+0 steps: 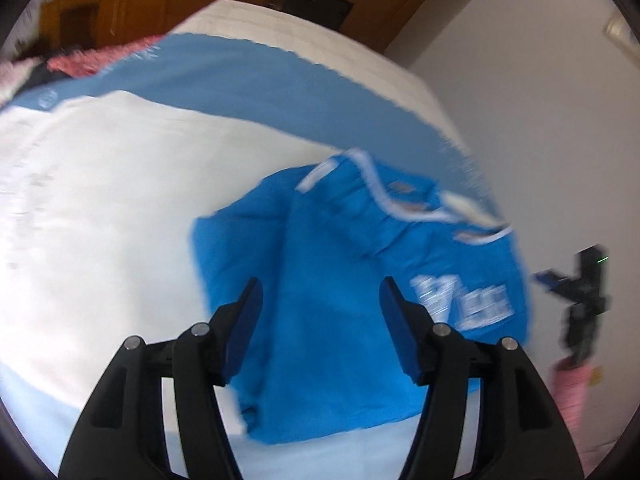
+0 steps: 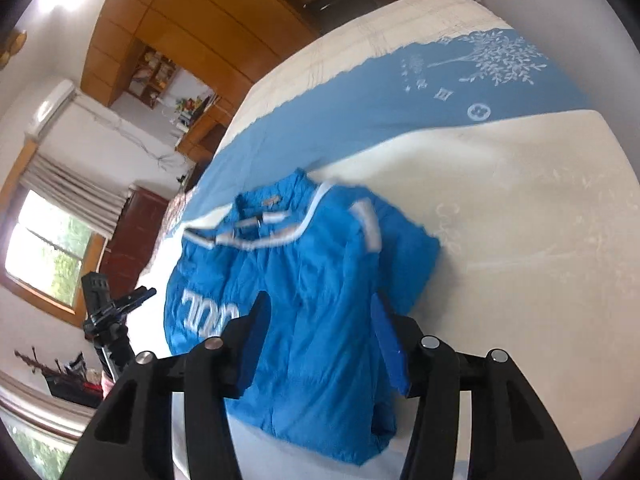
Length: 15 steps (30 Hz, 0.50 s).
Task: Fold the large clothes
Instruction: 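Lay the hem over the collar with both tools and open them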
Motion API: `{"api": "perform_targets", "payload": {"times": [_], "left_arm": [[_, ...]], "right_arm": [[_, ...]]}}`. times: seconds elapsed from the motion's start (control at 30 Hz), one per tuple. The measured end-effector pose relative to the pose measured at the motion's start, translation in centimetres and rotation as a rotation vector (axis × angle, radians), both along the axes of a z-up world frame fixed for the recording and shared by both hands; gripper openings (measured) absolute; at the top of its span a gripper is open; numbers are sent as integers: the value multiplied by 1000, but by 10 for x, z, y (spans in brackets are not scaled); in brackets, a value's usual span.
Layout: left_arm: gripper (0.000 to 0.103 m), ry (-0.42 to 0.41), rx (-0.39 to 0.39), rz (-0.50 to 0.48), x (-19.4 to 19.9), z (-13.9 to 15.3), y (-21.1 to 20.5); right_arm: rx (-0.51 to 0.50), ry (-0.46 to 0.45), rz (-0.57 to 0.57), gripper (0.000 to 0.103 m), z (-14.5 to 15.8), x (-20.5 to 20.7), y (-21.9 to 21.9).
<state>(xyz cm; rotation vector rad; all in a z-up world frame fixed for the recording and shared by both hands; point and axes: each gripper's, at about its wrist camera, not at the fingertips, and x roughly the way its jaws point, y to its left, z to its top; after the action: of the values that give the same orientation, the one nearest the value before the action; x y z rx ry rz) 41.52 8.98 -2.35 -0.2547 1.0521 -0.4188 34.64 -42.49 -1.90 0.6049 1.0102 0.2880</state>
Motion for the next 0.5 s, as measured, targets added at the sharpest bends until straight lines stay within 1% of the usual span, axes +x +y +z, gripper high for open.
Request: {"api": "perform_targets", "payload": {"times": [0.03, 0.13, 0.17, 0.2, 0.23, 0.27, 0.3, 0.33, 0.37, 0.4, 0.43, 0.5], "left_arm": [[60, 3, 20, -3, -2, -4, -3], [62, 29, 52, -5, -2, -20, -14], [62, 36, 86, 2, -1, -28, -19], [62, 33, 102, 7, 0, -32, -25], [60, 25, 112, 7, 0, -34, -28], [59, 14, 119, 5, -2, -37, -29], [51, 0, 128, 6, -3, -36, -33], [43, -9, 139, 5, -6, -35, -36], [37, -27, 162, 8, -8, -33, -40], [25, -41, 175, 2, -11, -29, -42], [18, -59, 190, -1, -15, -25, -44], [11, -104, 217, 4, -22, -18, -46]], "right_arm": [[-24, 18, -1, 53, -6, 1, 5], [-55, 66, 2, 53, -25, 9, 16], [-65, 73, 5, 53, -27, 11, 21], [-82, 78, 5, 53, -31, 14, 26], [-111, 77, 1, 51, -33, 17, 31], [-152, 70, -4, 44, -33, 18, 36], [-199, 61, -9, 39, -30, 16, 41], [-247, 45, -12, 26, -25, 14, 46], [-270, 31, -11, 18, -22, 12, 48], [-286, 7, -5, 14, -15, 8, 51], [-294, -15, -1, 10, -8, 4, 54], [-313, -55, -3, 8, 6, -3, 58]]}}
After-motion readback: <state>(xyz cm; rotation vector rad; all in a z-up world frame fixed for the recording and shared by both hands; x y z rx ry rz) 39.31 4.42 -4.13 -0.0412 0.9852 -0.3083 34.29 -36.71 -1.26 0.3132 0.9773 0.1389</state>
